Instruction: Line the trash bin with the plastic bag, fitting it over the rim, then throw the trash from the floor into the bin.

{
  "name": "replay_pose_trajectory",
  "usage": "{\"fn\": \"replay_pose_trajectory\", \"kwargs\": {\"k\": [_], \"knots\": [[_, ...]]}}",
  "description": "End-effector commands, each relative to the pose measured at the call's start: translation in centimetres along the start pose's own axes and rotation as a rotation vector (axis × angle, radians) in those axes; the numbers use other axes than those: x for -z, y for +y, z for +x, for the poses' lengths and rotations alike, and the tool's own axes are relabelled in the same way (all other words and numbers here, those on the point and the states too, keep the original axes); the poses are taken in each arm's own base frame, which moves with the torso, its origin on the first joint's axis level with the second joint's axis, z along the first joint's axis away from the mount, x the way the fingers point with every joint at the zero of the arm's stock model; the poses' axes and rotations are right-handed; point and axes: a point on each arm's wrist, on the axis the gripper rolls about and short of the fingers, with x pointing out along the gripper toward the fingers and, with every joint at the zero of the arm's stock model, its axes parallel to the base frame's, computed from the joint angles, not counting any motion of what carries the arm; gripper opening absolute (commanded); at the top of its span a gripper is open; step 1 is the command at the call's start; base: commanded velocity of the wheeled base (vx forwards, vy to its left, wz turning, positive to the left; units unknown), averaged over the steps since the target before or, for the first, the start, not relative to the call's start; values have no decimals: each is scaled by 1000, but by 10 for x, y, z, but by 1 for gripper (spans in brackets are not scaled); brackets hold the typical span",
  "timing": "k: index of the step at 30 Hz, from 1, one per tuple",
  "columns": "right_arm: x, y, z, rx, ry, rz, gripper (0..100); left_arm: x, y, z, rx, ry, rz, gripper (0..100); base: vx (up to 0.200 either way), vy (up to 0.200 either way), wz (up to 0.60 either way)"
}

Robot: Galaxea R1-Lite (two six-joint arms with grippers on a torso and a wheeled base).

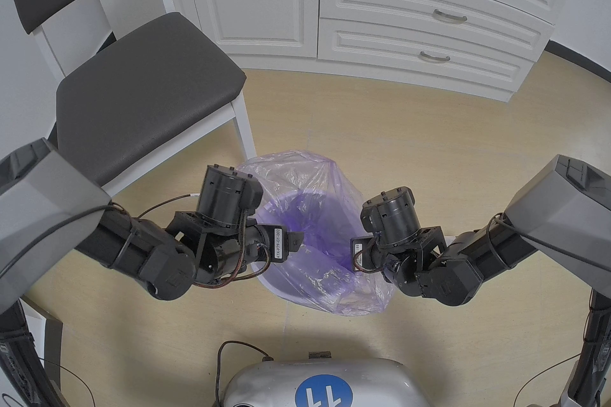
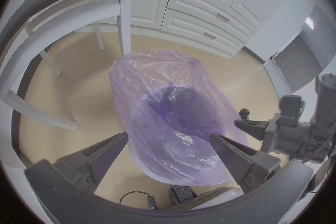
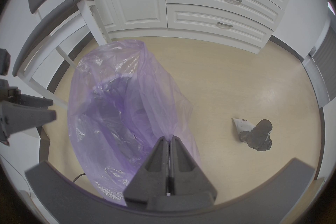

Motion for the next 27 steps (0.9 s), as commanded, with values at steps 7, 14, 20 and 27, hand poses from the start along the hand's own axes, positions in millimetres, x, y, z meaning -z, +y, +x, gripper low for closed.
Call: {"fn": "replay_pose_trajectory", "kwargs": {"k": [7,14,20,27], "knots": [[-1,0,0,5,-11,-1,0,2,-10,37,-156,61,81,100,0,0,0],[-4,-5,3,16,-12,-9,0,-1,-28,55,-225,89,121,100,0,0,0],[-5,-12,7,27,-6,-27,0,7,-28,62,-274,153,153,100,0,0,0],[-5,-14,8,33,-4,-27,0,11,-28,65,-275,161,156,0,0,0,0]]}}
